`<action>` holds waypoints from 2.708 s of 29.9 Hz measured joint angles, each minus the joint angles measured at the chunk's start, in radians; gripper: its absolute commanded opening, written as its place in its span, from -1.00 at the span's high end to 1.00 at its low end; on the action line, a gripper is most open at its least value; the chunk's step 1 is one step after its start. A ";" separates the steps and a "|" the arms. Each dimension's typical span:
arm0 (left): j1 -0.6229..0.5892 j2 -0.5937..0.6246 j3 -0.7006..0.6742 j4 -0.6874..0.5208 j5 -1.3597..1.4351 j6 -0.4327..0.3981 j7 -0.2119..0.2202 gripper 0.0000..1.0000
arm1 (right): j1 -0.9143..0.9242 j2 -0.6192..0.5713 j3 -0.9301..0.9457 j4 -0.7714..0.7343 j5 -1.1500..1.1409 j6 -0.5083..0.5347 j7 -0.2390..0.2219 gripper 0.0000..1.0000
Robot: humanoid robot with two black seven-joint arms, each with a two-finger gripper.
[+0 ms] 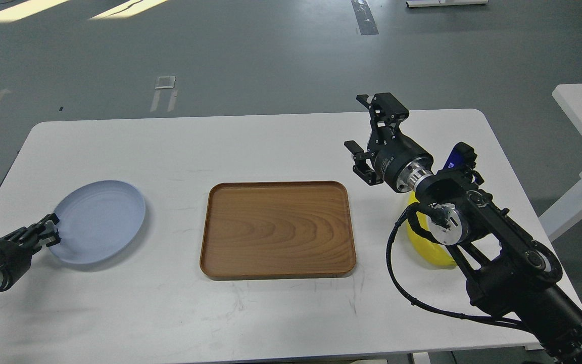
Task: Place banana on plate with both arms
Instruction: 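Lower the left gripper to the light blue plate's edge and grasp it, then lift the plate with the left gripper and lower it onto the wooden tray, then release the plate and raise the left gripper away from the tray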
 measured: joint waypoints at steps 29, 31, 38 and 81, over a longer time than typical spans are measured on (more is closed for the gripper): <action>-0.323 -0.036 0.023 -0.610 0.234 -0.079 0.000 1.00 | 0.000 -0.001 0.031 0.004 0.000 0.000 0.000 -1.00; -0.324 -0.086 0.042 -0.556 0.236 -0.079 0.000 1.00 | 0.000 -0.001 0.031 0.004 0.000 0.000 0.000 -1.00; -0.345 -0.218 0.111 -0.386 0.237 -0.082 0.000 1.00 | 0.000 -0.001 0.031 0.004 0.001 -0.001 0.000 -1.00; -0.438 -0.391 0.037 -0.227 0.083 -0.110 0.000 -0.95 | -0.004 -0.026 0.057 0.003 0.001 0.001 -0.003 -0.99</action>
